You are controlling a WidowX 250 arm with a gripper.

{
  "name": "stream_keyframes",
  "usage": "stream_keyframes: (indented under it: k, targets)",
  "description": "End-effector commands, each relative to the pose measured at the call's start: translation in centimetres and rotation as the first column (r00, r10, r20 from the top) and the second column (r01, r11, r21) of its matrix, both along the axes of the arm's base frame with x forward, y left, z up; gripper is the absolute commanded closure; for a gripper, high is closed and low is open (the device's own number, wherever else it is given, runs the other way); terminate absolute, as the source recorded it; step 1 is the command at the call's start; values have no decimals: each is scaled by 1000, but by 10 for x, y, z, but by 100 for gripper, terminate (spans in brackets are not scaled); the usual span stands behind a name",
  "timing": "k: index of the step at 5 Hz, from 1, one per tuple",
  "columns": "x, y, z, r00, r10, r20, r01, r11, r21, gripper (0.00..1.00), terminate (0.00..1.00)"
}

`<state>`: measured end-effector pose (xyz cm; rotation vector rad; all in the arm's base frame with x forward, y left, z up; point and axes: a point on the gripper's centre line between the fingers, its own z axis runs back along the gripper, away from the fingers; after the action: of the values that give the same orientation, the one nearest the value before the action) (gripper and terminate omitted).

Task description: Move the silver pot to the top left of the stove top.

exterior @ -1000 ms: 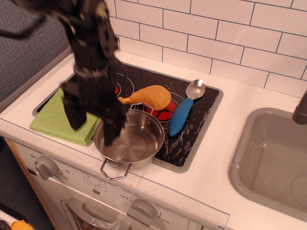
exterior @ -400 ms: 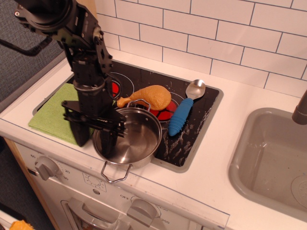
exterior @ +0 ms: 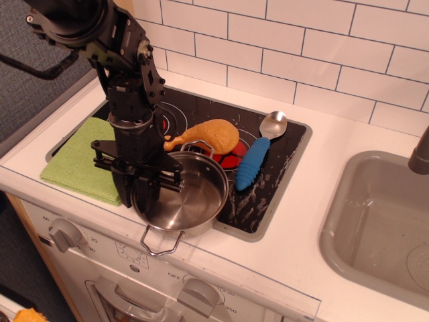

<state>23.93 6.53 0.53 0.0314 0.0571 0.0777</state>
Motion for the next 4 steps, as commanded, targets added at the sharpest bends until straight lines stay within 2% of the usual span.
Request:
stream_keyframes:
  k: [1, 2, 3, 4]
  targets:
    - [5, 1, 51, 997, -8, 83, 6, 1000, 21, 100, 0]
    - [13, 31, 90, 993, 37, 108, -40, 999, 19, 100, 0]
    - [40, 83, 98, 980, 156, 120, -160, 987, 17, 100, 0]
    - [69, 129, 83, 962, 256, 95, -262, 964, 52, 100, 0]
